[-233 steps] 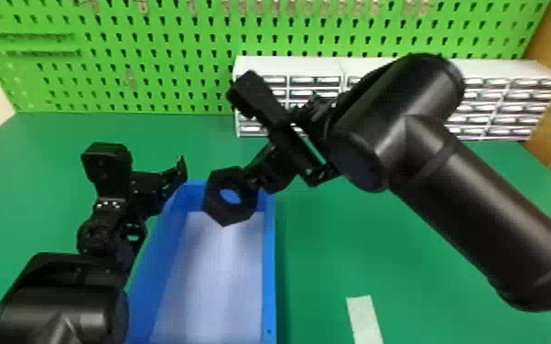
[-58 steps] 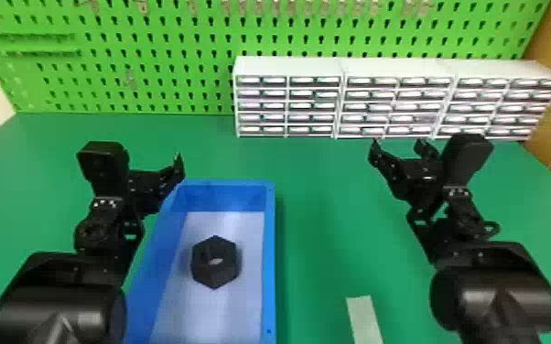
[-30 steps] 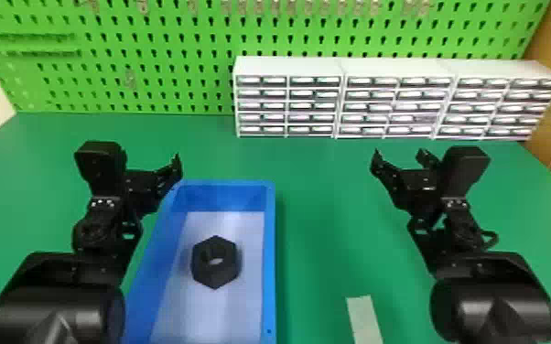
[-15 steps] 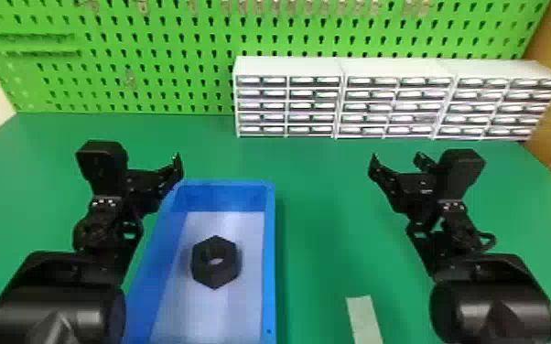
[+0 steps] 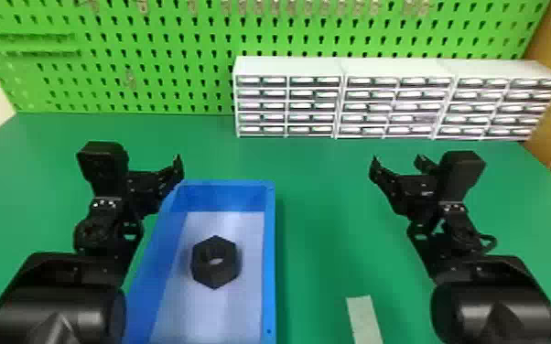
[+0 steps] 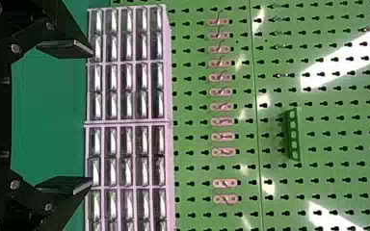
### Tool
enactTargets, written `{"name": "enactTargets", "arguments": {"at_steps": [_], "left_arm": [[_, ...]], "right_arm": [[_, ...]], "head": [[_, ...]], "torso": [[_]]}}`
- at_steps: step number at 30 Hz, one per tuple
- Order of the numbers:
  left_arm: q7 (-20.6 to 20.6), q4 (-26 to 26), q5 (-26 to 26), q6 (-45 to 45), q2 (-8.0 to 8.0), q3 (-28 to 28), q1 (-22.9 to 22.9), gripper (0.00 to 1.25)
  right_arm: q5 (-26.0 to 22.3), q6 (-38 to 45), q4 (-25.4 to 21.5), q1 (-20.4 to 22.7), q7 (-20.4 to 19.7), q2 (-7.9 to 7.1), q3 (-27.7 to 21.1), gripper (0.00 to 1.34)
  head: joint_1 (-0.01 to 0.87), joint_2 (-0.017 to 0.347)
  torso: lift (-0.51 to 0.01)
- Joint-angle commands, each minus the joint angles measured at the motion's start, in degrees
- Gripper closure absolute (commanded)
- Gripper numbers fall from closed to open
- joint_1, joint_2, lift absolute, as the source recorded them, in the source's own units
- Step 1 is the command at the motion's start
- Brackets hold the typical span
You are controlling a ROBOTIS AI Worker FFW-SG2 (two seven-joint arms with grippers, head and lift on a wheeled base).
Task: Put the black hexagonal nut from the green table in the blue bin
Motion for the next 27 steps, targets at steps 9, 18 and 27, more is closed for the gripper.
{"name": "enactTargets", "arguments": {"at_steps": [9, 18, 27], "left_arm": [[0.0, 0.04, 0.09, 0.02, 0.0, 0.0, 0.05, 0.25], [0.0, 0.04, 0.0, 0.02, 0.0, 0.09, 0.05, 0.25], [0.0, 0.04, 0.09, 0.02, 0.0, 0.0, 0.05, 0.25]], "right_arm": [[0.0, 0.01, 0.0, 0.07, 0.0, 0.2, -0.27, 0.34], [0.0, 0.18, 0.0, -0.02, 0.0, 0.2, -0.35, 0.34], [0.0, 0.45, 0.0, -0.28, 0.0, 0.2, -0.27, 0.34]], "head": [[0.686, 0.051], [0.686, 0.051], [0.686, 0.051]], "torso": [[-0.096], [-0.096], [-0.096]]}}
